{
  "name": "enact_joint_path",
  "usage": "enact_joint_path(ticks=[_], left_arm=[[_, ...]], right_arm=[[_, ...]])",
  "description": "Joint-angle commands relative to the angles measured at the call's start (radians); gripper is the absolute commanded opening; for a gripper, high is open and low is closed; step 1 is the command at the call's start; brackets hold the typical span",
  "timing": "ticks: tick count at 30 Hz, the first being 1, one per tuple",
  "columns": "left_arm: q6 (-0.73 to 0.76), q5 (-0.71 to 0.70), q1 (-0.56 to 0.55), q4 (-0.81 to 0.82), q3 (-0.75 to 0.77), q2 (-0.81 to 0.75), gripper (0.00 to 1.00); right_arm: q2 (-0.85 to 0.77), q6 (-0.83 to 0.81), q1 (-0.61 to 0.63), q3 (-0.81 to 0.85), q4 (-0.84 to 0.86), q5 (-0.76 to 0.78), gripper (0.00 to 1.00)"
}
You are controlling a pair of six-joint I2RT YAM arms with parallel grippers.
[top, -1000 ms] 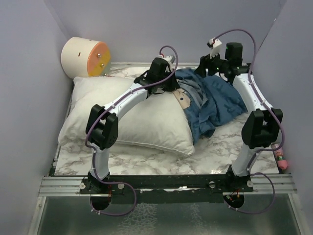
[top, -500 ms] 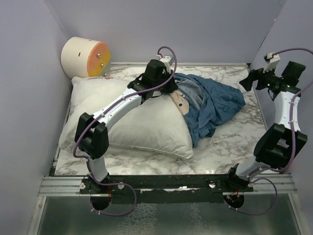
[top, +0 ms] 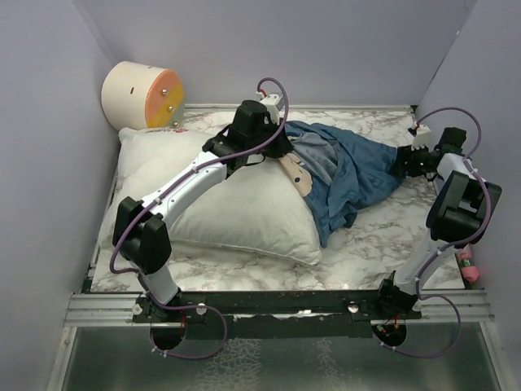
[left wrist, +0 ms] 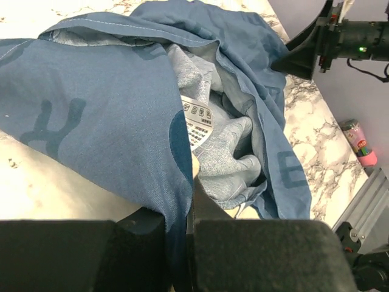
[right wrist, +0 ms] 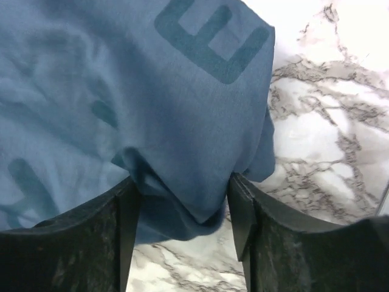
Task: Put the pillow into the pillowcase
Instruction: Adjust the pillowcase at the center of the board.
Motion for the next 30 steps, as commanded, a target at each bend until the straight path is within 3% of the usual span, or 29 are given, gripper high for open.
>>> enact_joint_path(ticks=[1, 2, 3, 4, 9, 15, 23, 29, 30], left_arm=[[-0.004, 0.035, 0.002, 0.028, -0.020, -0.080, 0.05], [-0.005, 0.035, 0.002, 0.030, -0.023, -0.086, 0.04], [-0.006, 0.035, 0.002, 0.032, -0.024, -0.093, 0.04], [-0.007, 0.038, 0.002, 0.032, -0.024, -0.102, 0.04], [0.005, 0.051, 0.001, 0.045, -0.015, -0.174, 0.04], [0.043, 0.072, -0.043, 0.120, -0.013, -0.303, 0.02], [0.094, 0.033, -0.198, 0.160, -0.025, -0.398, 0.01], [0.032, 0.038, -0.238, 0.198, -0.075, -0.197, 0.02], [0.014, 0.033, -0.239, 0.189, -0.067, -0.142, 0.03]], right_arm=[[-0.032, -0.049, 0.007, -0.003, 0.056, 0.039, 0.36], [-0.054, -0.064, 0.007, -0.011, 0.053, 0.034, 0.17], [-0.088, -0.079, 0.007, -0.022, 0.043, 0.033, 0.06], [-0.138, -0.092, 0.005, -0.038, 0.041, 0.035, 0.02], [-0.479, -0.089, -0.039, -0.083, 0.068, 0.065, 0.01], [-0.695, -0.035, -0.085, 0.176, 0.033, 0.094, 0.01], [-0.712, -0.002, -0.088, 0.414, 0.071, 0.244, 0.01], [-0.590, -0.032, -0.086, 0.306, 0.061, 0.252, 0.01], [-0.556, -0.041, -0.087, 0.291, 0.051, 0.247, 0.05]])
